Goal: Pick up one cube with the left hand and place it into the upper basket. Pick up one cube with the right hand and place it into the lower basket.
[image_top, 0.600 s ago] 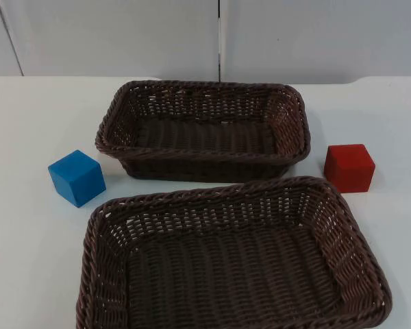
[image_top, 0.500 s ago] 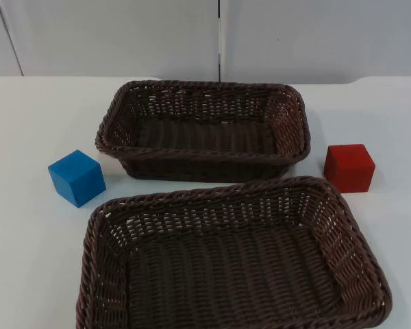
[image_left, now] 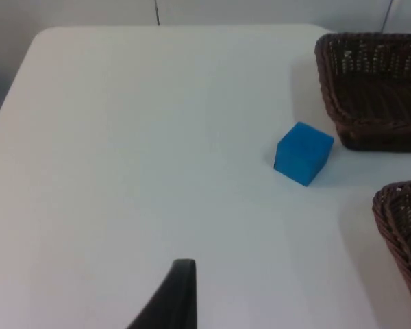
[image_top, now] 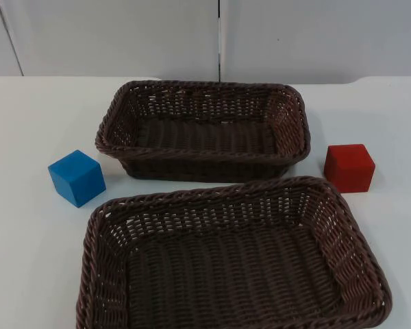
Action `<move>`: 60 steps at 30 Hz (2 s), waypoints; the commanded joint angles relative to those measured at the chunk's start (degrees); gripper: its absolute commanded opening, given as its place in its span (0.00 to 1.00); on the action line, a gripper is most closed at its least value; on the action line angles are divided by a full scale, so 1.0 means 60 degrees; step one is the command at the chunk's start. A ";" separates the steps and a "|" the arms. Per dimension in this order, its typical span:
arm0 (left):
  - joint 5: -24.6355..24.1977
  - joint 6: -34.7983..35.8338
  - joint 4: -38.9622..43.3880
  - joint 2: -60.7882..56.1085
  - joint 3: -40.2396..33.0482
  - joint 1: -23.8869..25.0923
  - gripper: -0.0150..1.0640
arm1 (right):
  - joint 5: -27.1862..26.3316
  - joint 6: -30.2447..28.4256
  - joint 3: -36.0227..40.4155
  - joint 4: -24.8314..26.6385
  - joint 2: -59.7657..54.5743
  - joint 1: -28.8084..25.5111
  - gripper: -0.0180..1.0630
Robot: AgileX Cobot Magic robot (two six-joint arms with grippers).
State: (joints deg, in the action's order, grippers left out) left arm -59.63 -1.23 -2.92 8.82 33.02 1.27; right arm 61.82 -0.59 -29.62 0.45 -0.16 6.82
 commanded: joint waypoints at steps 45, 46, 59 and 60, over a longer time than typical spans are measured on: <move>0.1976 -0.1549 -0.1706 0.4157 0.0302 0.0023 0.99 | 0.0007 -0.0010 0.0017 0.0022 0.0026 -0.0055 0.99; 0.2003 -0.1676 -0.1827 0.4294 0.0400 0.0023 0.99 | 0.0007 -0.0010 0.0017 0.0022 0.0026 -0.0055 0.99; 0.2275 -0.2614 -0.2724 0.5854 0.1060 0.0023 0.99 | 0.0007 -0.0010 0.0017 0.0022 0.0026 -0.0055 0.99; 0.2302 -0.2651 -0.2791 0.5913 0.1110 0.0023 0.99 | 0.0007 -0.0010 0.0017 0.0022 0.0026 -0.0055 0.99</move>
State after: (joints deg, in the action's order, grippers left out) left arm -46.69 -16.26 -18.26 44.04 39.07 1.27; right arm 61.82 -0.59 -29.62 0.45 -0.16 6.82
